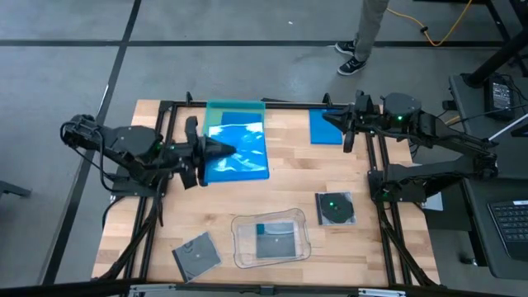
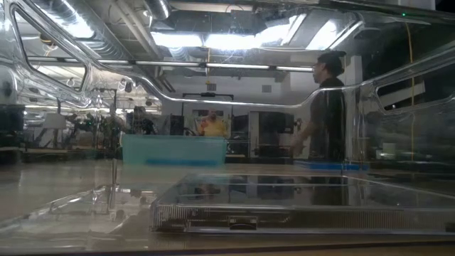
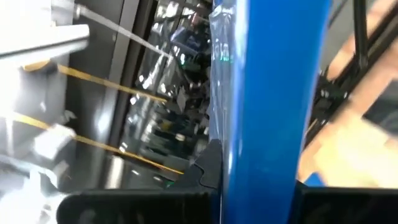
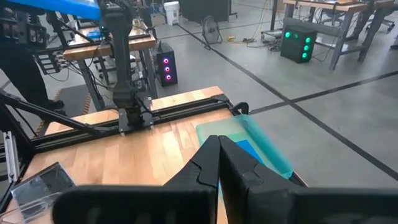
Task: Pick & place jewel cases by type
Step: Put the bottom blue CD case into the green bin
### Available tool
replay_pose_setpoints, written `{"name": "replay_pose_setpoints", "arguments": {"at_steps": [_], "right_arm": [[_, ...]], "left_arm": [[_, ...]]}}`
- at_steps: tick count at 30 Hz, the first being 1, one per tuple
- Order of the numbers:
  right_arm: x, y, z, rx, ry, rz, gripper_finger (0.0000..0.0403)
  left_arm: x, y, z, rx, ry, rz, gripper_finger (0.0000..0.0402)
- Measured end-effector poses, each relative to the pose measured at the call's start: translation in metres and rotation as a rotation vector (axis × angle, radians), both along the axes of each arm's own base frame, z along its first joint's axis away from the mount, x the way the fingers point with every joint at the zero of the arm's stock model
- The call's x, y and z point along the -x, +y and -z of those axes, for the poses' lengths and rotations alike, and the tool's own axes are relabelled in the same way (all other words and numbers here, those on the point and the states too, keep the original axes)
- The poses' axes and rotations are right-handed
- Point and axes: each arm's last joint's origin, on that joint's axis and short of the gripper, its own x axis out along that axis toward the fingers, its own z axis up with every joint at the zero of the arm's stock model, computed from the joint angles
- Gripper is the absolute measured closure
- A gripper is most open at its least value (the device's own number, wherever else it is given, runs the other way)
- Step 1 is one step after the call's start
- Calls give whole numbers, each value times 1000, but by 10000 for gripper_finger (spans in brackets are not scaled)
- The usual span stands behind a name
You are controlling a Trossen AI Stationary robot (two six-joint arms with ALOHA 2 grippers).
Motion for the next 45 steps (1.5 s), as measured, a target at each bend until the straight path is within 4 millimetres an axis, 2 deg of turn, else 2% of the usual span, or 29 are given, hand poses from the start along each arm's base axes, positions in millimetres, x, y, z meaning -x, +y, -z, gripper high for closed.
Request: {"name": "replay_pose_setpoints", "arguments": {"at_steps": [18, 28, 45], "right_arm": [[0, 0, 0, 129, 39, -36, 393], [-1, 2, 0, 232, 61, -132, 393], [-1, 2, 0, 408, 107, -167, 393]], "left_arm": [[-11, 39, 0, 826, -110, 66, 396], [-13, 58, 0, 1245, -217, -5, 395], [-13, 84, 0, 1954, -468, -74, 393]]}}
